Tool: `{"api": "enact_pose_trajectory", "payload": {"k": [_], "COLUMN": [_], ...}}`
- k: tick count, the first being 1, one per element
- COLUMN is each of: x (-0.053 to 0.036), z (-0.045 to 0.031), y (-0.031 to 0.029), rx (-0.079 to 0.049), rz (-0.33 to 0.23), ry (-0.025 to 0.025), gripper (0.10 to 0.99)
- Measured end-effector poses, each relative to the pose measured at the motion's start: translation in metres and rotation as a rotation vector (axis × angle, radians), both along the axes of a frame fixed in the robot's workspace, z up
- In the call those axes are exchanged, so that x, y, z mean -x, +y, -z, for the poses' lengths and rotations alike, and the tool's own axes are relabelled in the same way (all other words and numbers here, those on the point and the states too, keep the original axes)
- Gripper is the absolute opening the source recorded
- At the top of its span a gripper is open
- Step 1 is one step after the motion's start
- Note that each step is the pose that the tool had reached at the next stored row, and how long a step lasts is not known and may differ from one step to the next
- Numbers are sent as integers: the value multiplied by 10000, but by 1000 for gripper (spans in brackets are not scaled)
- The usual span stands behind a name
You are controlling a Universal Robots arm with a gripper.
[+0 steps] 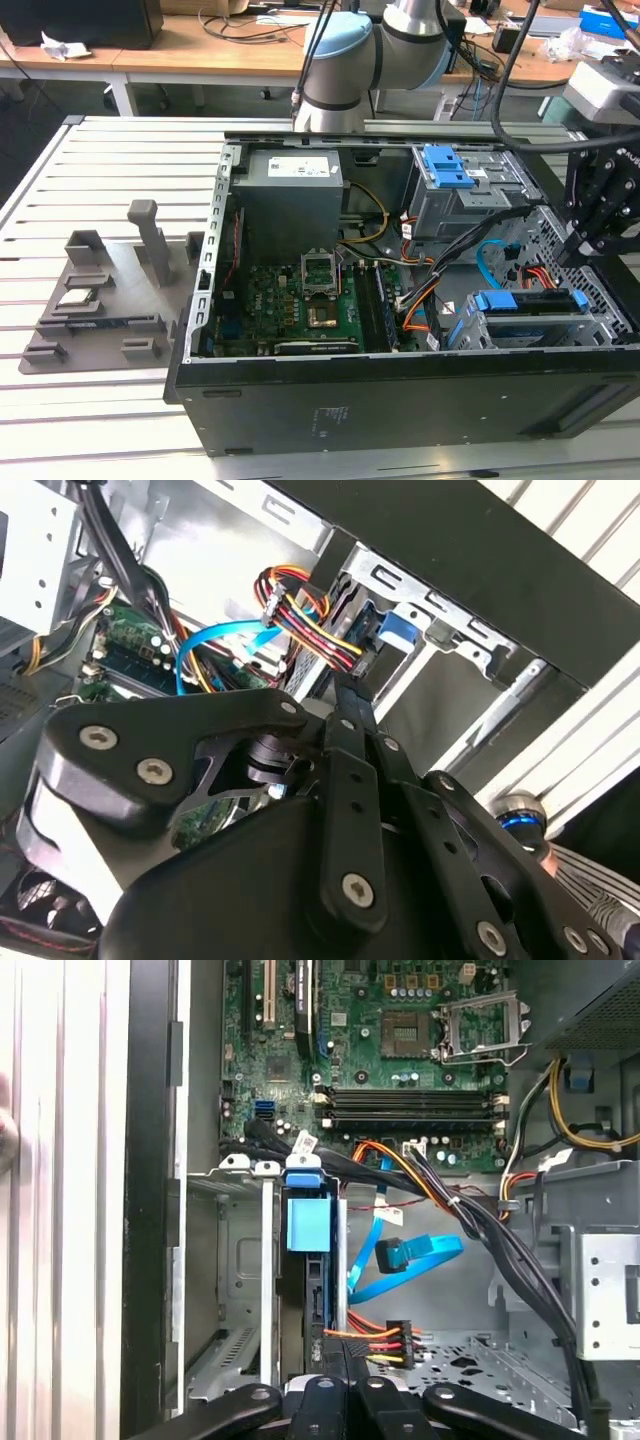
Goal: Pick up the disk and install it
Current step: 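Insert the first disk wire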
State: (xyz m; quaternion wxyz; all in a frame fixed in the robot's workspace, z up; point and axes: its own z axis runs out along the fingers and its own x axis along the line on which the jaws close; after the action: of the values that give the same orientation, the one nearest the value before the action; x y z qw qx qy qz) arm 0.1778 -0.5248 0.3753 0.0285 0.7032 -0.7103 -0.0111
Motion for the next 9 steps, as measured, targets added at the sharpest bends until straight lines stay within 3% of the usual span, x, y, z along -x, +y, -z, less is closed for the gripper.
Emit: {"api": "enact_pose_trajectory", "payload": {"k": [2, 4, 9], "x": [0, 0, 0], "z": [-46, -147, -156], "y": [1, 2, 2], "rx": [0, -1, 1], "rz": [0, 0, -1], "ry": [0, 0, 0], "gripper": [106, 106, 106]}}
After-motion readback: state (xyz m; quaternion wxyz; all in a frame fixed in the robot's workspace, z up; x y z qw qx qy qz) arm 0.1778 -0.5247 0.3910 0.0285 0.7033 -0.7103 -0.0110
